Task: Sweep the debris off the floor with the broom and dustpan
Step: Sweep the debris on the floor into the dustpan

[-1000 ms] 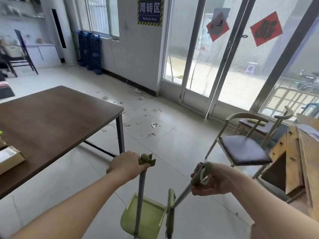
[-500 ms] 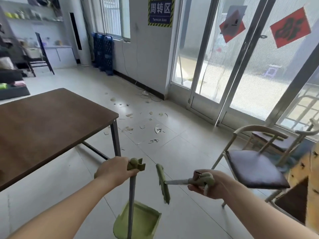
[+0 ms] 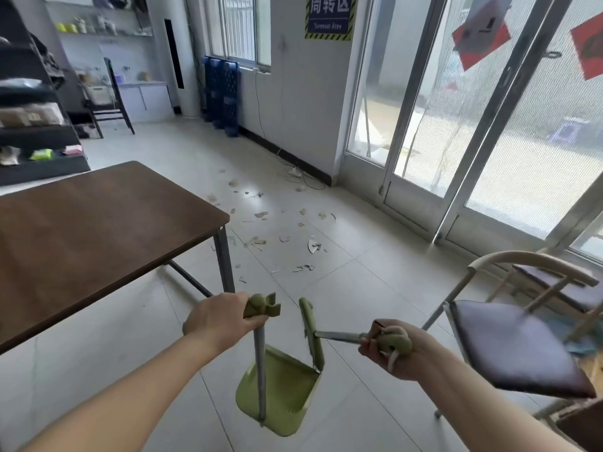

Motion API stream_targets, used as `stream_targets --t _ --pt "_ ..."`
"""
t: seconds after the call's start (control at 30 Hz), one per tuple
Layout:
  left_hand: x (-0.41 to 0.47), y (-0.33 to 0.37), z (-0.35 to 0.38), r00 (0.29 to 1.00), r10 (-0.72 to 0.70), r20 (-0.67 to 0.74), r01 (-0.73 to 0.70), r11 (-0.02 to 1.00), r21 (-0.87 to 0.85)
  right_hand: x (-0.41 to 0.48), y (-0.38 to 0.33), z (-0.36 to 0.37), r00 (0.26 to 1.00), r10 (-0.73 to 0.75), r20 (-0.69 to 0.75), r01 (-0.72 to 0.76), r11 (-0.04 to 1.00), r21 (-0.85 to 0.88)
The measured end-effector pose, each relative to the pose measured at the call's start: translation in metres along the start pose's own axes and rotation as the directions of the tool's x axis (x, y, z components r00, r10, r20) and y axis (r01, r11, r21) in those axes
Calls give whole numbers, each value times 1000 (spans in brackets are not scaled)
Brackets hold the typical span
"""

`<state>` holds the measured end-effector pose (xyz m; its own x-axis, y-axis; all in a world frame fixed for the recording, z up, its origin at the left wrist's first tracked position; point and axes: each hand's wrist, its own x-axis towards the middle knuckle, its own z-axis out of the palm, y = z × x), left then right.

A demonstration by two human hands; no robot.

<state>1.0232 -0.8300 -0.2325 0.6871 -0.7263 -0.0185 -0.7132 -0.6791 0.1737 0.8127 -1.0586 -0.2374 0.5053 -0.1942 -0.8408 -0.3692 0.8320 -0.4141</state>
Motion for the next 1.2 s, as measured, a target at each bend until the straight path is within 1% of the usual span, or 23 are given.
stream_targets --t 0.23,0.47,0.83,1.2 --pt "45 -2 26 1000 -17 5 17 1000 2 40 -36 -1 1000 9 -19 -10 1000 -23" --pt "112 -1 40 999 -41 21 41 999 -23 72 -99 5 998 55 -10 -56 994 -93" --pt "204 12 56 991 -111 70 116 991 -69 140 -179 27 993 114 -30 -117 985 -130" --pt "257 34 75 968 -242 61 245 968 -60 180 -244 24 991 131 -27 -134 982 -133"
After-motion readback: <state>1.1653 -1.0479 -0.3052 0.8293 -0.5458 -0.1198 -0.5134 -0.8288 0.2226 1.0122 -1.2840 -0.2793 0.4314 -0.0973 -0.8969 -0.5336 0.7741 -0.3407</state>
